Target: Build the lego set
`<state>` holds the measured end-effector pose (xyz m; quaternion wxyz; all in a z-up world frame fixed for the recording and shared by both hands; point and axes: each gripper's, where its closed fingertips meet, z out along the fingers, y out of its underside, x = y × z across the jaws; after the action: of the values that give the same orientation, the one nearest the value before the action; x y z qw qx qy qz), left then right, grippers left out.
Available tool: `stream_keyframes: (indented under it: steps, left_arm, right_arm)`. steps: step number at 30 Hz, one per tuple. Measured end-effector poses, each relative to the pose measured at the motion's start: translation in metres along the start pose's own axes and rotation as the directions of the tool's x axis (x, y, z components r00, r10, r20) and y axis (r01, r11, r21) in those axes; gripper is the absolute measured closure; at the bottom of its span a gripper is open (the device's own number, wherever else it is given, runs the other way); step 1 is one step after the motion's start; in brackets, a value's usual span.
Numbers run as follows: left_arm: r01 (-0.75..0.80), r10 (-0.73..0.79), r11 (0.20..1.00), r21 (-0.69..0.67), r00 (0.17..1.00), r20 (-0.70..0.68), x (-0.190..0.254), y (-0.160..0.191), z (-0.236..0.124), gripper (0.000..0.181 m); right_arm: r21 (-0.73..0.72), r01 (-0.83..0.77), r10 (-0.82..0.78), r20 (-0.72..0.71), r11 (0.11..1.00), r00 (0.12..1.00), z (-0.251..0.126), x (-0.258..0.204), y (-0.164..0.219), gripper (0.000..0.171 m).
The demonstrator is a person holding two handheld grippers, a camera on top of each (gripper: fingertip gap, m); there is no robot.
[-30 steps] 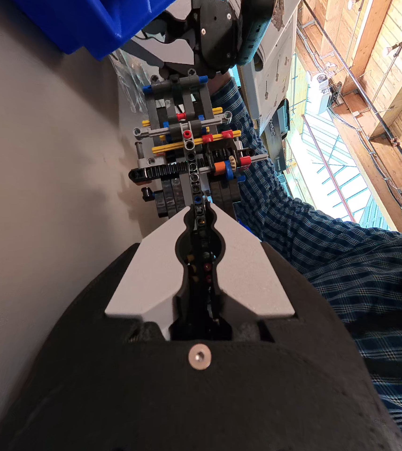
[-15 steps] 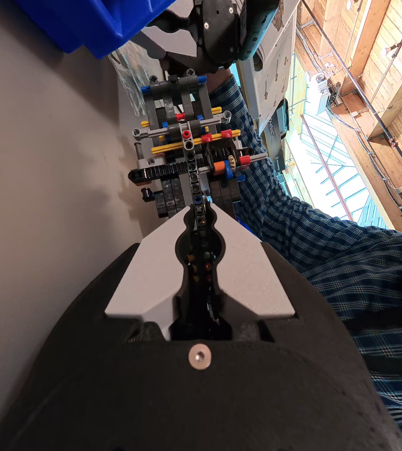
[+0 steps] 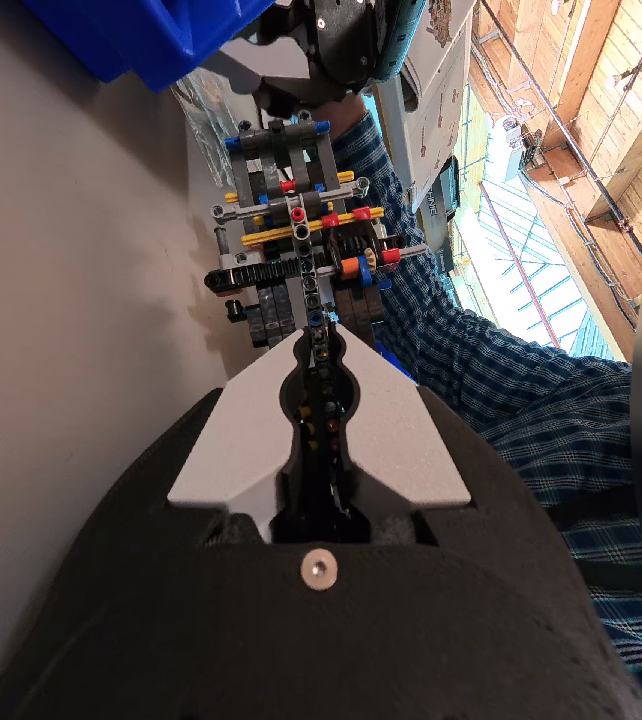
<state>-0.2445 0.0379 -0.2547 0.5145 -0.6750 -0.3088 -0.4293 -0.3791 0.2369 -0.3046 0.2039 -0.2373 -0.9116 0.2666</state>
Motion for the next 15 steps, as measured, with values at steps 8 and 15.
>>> stream_keyframes:
  steps: [8,15]
  left_arm:
    - [0.0,0.0,1.0,0.0,1.0,0.002,-0.0002,0.0,0.0001,0.173]
    - [-0.001,0.001,1.0,-0.001,1.0,0.002,-0.0002,0.0001,0.0006,0.174]
  right_arm:
    - [0.004,-0.061,0.061,0.018,0.998,0.998,0.0073,0.0014,0.0047,0.164]
    - [0.054,-0.118,0.116,0.043,0.992,0.992,0.0065,-0.0011,0.0,0.167]
